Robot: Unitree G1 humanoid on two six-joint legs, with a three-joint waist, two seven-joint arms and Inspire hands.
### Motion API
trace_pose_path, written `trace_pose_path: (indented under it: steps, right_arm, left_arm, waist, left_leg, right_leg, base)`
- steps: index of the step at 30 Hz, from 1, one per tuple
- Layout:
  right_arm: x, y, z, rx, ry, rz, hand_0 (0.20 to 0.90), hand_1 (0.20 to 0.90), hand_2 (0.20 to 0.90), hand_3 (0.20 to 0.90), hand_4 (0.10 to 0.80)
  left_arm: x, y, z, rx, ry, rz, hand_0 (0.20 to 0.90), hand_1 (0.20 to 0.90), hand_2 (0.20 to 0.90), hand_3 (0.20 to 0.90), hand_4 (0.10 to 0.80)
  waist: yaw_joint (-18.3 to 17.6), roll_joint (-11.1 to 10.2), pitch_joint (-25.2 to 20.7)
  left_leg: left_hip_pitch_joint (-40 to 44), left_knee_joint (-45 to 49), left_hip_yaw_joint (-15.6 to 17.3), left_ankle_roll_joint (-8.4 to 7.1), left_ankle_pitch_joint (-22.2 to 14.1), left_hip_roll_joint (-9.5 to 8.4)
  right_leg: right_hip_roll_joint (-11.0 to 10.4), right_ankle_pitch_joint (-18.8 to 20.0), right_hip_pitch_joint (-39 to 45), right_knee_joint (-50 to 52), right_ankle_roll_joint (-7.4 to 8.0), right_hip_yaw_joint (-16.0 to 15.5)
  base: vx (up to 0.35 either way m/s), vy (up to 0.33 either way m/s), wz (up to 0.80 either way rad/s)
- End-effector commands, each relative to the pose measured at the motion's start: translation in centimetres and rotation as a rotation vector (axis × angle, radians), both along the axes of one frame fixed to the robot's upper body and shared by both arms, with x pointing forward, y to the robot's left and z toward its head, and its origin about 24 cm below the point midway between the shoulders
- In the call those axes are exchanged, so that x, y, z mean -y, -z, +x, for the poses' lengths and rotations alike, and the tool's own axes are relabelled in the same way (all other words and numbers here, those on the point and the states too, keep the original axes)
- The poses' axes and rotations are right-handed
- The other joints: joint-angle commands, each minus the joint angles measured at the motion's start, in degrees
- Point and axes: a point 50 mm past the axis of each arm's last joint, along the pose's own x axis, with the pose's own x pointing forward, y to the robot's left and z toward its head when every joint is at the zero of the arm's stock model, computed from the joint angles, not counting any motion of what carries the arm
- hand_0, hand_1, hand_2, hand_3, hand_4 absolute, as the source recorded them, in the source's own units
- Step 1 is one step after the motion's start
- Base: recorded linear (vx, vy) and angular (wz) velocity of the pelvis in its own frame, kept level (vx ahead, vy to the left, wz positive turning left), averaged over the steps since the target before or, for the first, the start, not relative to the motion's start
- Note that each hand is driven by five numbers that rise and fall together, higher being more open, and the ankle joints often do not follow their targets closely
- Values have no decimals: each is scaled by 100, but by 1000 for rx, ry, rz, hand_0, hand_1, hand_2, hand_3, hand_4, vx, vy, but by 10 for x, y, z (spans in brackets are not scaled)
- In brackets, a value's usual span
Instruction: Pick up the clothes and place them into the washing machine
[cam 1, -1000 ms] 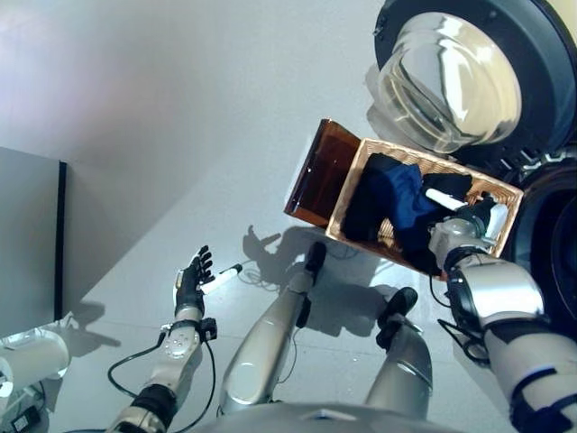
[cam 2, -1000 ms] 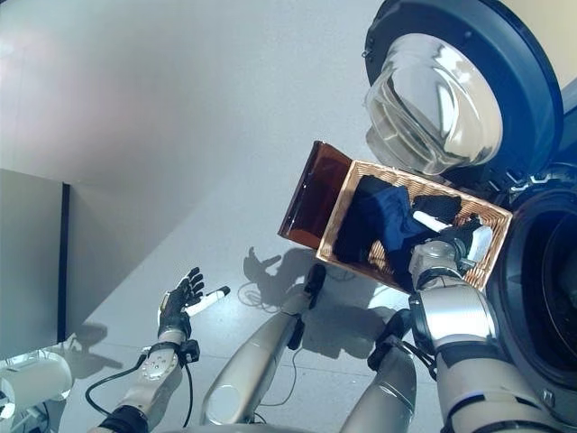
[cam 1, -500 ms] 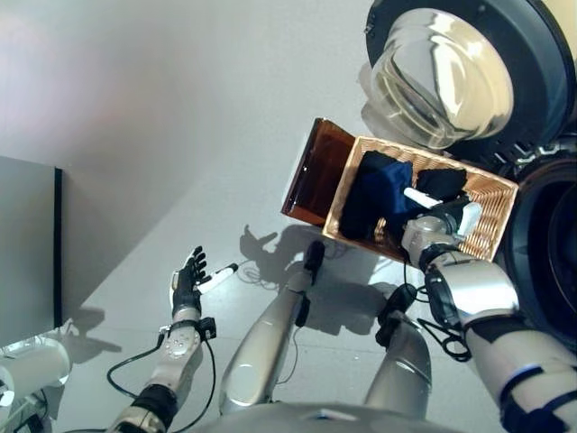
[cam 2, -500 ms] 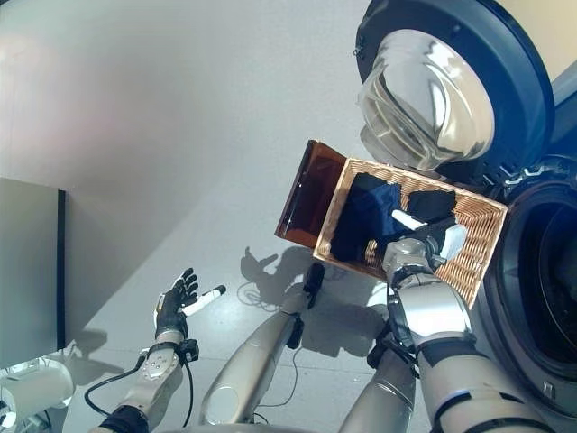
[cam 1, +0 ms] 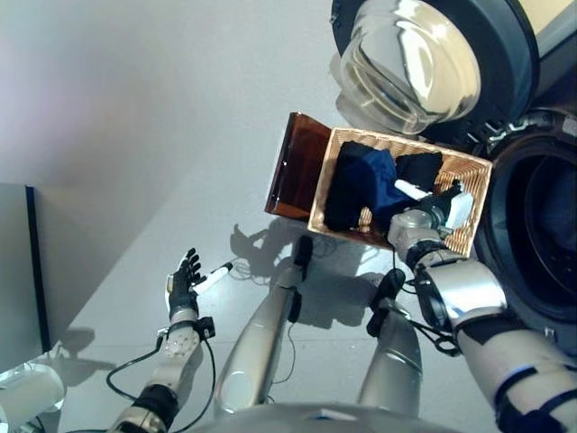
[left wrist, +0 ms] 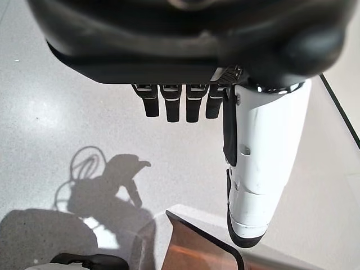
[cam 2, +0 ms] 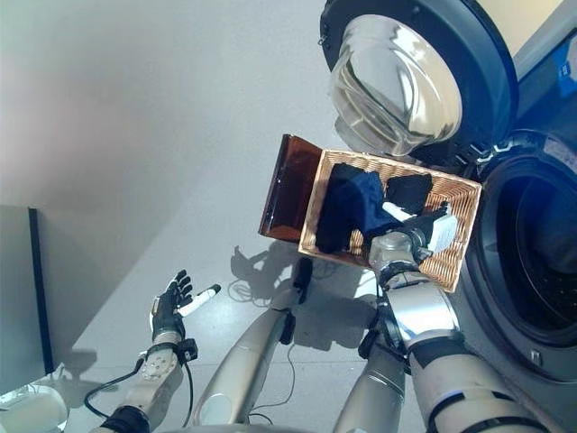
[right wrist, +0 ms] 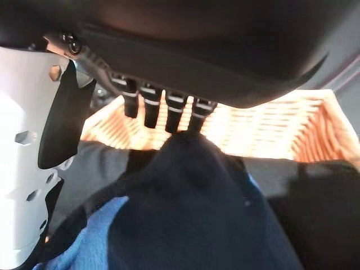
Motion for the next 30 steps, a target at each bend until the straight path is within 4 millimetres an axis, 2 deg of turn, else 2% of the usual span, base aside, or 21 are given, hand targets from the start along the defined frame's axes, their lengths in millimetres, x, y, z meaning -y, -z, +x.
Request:
trace_pose_path:
  steps: [1,9,11,12,14,21,30]
  right_arm:
    - [0,-51,21,173,-10,-116,900,900,900,900,800]
    - [-11,-48,22,191,-40,-112,900,900,900,900,800]
    - [-17,-53,24,214,-75,-162,900,900,900,900,800]
    - [-19,-46,22,205,-89,-164,900,900,900,900,800]
    - [-24,-47,22,218,-106,-195,900,900,900,900,800]
    - [-24,-15,9,117,-162,-238,900,900,900,900,800]
    - [-24,13,-4,12,-246,-264,900,900,900,900,800]
  left_arm:
    - [-37,-15,0,88,-158,50,900,900,900,900,800]
    - [-41,-17,0,98,-182,54,900,900,900,900,800]
    - [-44,-16,-2,96,-193,59,900,900,900,900,800]
    - [-42,-18,-3,108,-177,66,900,900,900,900,800]
    - [-43,-18,-4,108,-179,81,900,900,900,900,800]
    - [-37,-16,0,101,-136,104,900,900,900,900,800]
    - [-33,-6,2,49,-125,94,900,900,900,900,800]
  waist:
    - [43,-58,327]
    - [16,-96,225]
    - [6,-109,206]
    - [25,-121,183]
    - [27,-141,144]
    - [10,-222,29]
    - [28,-265,-31]
  left_leg:
    - [-325,648,174,-426,-1034,-17]
    - [-355,662,202,-419,-1047,-18]
    - [-332,653,206,-414,-1037,-12]
    - [-288,655,217,-407,-1046,-11]
    - [-216,647,221,-396,-1057,-4]
    - [282,485,219,-396,-1040,14]
    - [592,436,181,-397,-1012,21]
  right_leg:
    - [4,190,548,-800,-75,-9]
    - [6,230,540,-841,-59,-27]
    - [9,248,549,-843,-48,-18]
    - [3,255,591,-834,-41,-18]
    - [-7,257,646,-831,-33,-24]
    - [-26,323,1158,-992,20,-96]
    - [-48,351,1501,-1084,37,-158]
  base:
    - [0,0,0]
    - [1,1,0]
    - [11,1,5]
    - [10,-4,4]
    - [0,0,0]
    - [3,-6,-1]
    - [7,-8,-2]
